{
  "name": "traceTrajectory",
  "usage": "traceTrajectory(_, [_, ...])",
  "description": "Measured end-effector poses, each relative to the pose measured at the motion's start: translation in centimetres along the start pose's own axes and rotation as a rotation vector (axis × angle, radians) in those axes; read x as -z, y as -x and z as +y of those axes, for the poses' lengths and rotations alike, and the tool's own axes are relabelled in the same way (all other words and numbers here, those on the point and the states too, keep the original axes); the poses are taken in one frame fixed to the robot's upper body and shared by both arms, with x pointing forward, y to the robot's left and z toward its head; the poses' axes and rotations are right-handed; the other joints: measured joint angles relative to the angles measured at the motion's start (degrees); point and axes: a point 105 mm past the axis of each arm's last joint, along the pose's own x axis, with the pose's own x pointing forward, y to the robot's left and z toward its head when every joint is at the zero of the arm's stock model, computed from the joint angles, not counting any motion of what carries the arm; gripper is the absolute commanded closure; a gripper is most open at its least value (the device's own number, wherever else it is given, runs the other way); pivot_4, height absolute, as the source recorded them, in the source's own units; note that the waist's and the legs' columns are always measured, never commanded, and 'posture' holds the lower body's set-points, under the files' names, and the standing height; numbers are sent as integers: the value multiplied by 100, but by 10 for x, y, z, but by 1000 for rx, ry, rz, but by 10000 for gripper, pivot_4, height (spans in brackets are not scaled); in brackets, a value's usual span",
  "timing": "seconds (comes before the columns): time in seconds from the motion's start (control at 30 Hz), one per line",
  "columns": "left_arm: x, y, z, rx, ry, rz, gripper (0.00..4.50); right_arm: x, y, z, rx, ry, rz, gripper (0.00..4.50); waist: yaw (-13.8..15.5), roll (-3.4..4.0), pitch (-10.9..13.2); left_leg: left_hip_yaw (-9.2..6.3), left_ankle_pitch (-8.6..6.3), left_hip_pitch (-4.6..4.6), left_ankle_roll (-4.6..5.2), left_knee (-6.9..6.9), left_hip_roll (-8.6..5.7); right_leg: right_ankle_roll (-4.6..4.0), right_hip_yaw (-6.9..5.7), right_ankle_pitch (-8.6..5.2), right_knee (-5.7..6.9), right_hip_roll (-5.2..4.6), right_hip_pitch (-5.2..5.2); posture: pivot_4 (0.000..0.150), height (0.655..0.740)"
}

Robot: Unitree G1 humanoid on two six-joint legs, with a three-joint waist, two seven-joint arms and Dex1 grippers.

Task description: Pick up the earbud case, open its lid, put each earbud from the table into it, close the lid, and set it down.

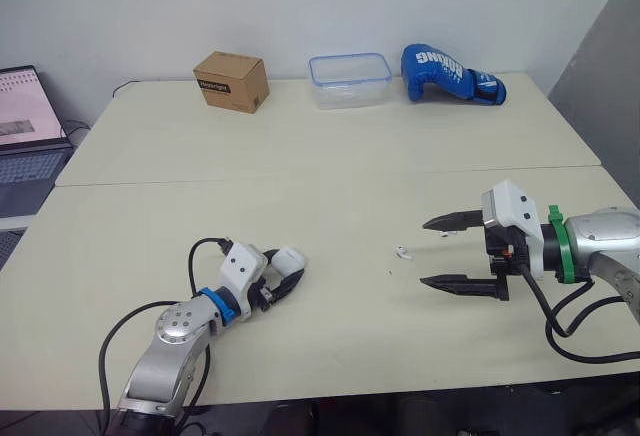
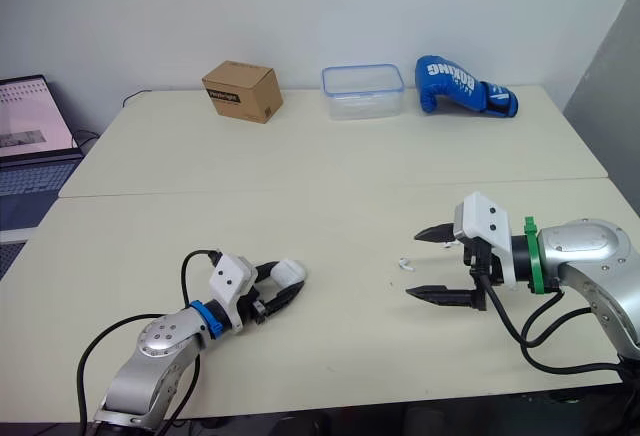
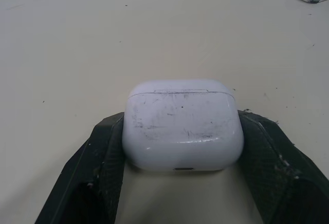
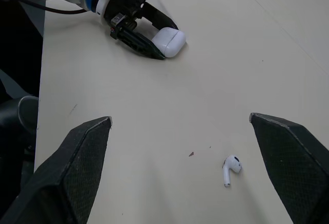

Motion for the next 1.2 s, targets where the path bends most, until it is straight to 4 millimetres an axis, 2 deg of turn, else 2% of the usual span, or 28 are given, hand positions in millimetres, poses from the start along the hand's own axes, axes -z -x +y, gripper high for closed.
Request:
traceTrajectory(0.27, [-1,0,0,2,-21,-12,17246,0,0,-1,7,-5,0,0,1,0,0,0,0,0,0,0,0,0,0,0,0,0,0,1500,7307])
traceTrajectory(0.33, [-6,-1,5,21,-68,-5,17246,-6,-1,-6,12,-24,-30,0,-2,-2,3,0,0,-2,0,0,1,-2,-1,1,2,1,-3,1500,7307])
traceTrajectory(0.4, [-22,-2,15,36,-143,-20,17246,-15,0,-14,28,-44,-63,0,-3,-3,3,-2,0,-2,1,0,1,-2,-2,1,5,1,-3,1500,7307])
traceTrajectory(0.5, [-63,-7,26,74,-292,-105,17246,-29,1,-27,34,-120,-109,0,4,-3,3,-2,3,-4,-5,1,-1,-3,-2,2,-1,1,-2,1500,7307])
traceTrajectory(0.7, [-130,-12,26,178,-527,-265,17246,-50,-9,-45,-20,-385,-166,0,-13,-3,5,-1,5,-14,-8,-2,-1,-4,-1,2,-5,0,-16,1500,7307])
traceTrajectory(0.8, [-134,-16,21,247,-570,-282,17246,-50,-17,-50,-47,-527,-138,0,-20,-3,6,2,5,-16,-8,-2,-2,-4,1,2,-3,0,-20,1500,7307])
traceTrajectory(0.93, [-150,-24,7,331,-649,-354,17246,-56,-32,-47,-128,-673,-151,0,-27,-3,6,-1,5,-18,-8,1,-3,-4,1,3,1,1,-22,1500,7307])
traceTrajectory(1.2, [-165,-32,-10,425,-737,-423,17246,-62,-48,-49,-142,-782,-186,0,-74,-2,6,-1,6,-20,-9,2,-6,-4,3,3,7,0,-29,1500,7307])
